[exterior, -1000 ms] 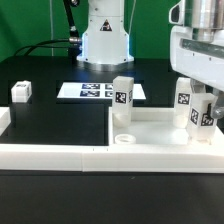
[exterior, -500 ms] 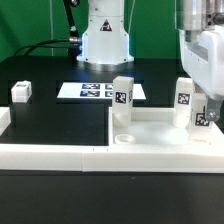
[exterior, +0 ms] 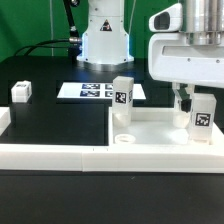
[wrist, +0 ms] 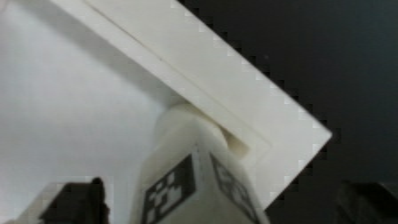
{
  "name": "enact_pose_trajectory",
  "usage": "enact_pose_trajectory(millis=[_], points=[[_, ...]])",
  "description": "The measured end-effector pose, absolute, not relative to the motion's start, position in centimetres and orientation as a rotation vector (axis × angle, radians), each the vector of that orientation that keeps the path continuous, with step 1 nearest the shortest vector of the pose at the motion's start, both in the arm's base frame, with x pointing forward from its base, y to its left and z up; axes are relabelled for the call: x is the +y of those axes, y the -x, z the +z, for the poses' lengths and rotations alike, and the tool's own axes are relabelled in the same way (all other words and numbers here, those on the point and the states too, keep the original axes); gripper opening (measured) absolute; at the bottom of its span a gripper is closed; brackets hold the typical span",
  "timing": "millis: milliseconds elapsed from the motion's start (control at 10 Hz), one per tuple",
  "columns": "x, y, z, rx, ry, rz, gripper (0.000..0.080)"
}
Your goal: Assemble square table
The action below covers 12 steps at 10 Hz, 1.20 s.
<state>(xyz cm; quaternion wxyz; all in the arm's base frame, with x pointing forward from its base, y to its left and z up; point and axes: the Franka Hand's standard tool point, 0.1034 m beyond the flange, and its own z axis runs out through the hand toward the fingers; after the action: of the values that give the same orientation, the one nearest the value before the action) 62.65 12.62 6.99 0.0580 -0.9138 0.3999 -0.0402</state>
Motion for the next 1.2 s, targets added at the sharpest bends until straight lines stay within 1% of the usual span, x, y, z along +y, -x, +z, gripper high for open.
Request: enact_pose_trajectory(millis=[200,300,400,500,700,800,900,1100,1200], points=[[12.45,-62.64,6.99,0.946,2.888,-0.134,0.0649],[12.4,-62.67,7.19,0.639,3.018,-0.113,0.0649],[12.29,-63.12,7.6,0.17,3.151,-0.038,0.0649],[12.53,-63.24,7.5,0.068,3.166,-0.038,0.0649],[12.38,-63.24,7.46,0.129,3.163,-0.04,0.064],[12.41,-63.23,7.44,0.18,3.158,-0.04,0.0481],[12.43,-63.22,7.43,0.367,3.141,-0.042,0.0285],[12.35,-63.24,7.42,0.564,3.11,-0.044,0.029],[12.25,-63.34,7.4,0.826,3.053,-0.047,0.029]])
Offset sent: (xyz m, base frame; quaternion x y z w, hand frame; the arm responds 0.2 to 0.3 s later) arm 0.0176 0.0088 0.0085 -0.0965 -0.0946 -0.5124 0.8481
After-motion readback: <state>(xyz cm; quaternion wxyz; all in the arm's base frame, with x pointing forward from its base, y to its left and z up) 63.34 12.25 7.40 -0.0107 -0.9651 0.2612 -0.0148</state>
